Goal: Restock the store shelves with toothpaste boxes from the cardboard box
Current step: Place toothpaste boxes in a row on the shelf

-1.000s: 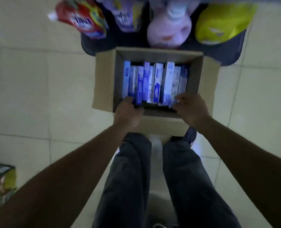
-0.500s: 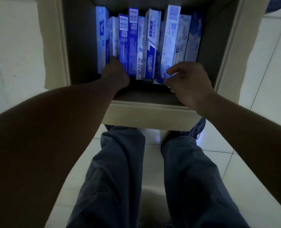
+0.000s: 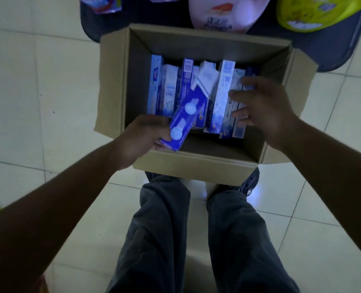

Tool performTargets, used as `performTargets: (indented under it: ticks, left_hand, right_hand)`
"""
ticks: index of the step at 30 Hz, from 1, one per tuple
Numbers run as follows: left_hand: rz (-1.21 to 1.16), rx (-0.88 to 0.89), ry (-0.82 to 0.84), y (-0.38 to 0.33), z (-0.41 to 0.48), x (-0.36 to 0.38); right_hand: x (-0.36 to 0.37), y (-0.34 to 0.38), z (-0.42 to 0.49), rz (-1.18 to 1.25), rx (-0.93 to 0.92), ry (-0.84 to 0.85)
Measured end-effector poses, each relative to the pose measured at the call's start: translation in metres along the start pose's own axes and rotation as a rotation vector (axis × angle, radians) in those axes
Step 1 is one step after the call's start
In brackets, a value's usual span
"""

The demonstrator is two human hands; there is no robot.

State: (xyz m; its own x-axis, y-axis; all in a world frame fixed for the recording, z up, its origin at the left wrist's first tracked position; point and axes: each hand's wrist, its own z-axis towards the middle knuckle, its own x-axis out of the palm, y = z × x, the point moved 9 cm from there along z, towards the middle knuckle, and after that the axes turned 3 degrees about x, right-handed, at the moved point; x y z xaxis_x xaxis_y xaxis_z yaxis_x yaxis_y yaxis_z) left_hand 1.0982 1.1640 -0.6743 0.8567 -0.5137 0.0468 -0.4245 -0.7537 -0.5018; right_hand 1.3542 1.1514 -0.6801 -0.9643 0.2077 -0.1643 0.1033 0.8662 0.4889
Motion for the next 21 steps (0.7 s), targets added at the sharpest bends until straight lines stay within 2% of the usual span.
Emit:
performTargets:
  ticks: [3,6,8,10,11,13,15,18,21]
  left_hand:
    - [0.051,0.047,0.142,-0.009,-0.008,0.021]
    - [0.158,0.041,0.223,-0.009,0.005,0.034]
    - [0.132,0.025,0.149,-0.007,0.025,0.030]
    - [0.057,-0.027,-0.054,0.002,0.054,0.012]
    - [0.098,-0.050,-0.180,0.008,0.070,0.000]
    - [0.408,-0.071,-0.354,0.017,0.102,-0.018]
    - [0.691,-0.099,-0.395,0.027,0.129,-0.020]
    - [0.766,-0.128,-0.338,0.045,0.158,-0.008]
    - [0.847,-0.081,-0.330,0.051,0.176,0.001]
  right_hand:
    - [0.000,0.004,-0.001,0.047,0.064,0.144]
    - [-0.015,0.001,0.000,0.000,0.012,0.103]
    - [-0.028,-0.004,0.001,0.029,-0.020,0.042]
    - [-0.041,-0.011,-0.002,0.102,-0.046,-0.033]
    - [-0.049,-0.014,-0.004,0.124,-0.069,-0.086]
    - [-0.061,-0.019,-0.013,0.088,-0.136,-0.198]
    - [-0.065,-0.027,-0.022,0.072,-0.185,-0.271]
    - [-0.068,-0.038,-0.032,0.109,-0.210,-0.338]
    - [-0.066,-0.044,-0.034,0.150,-0.212,-0.333]
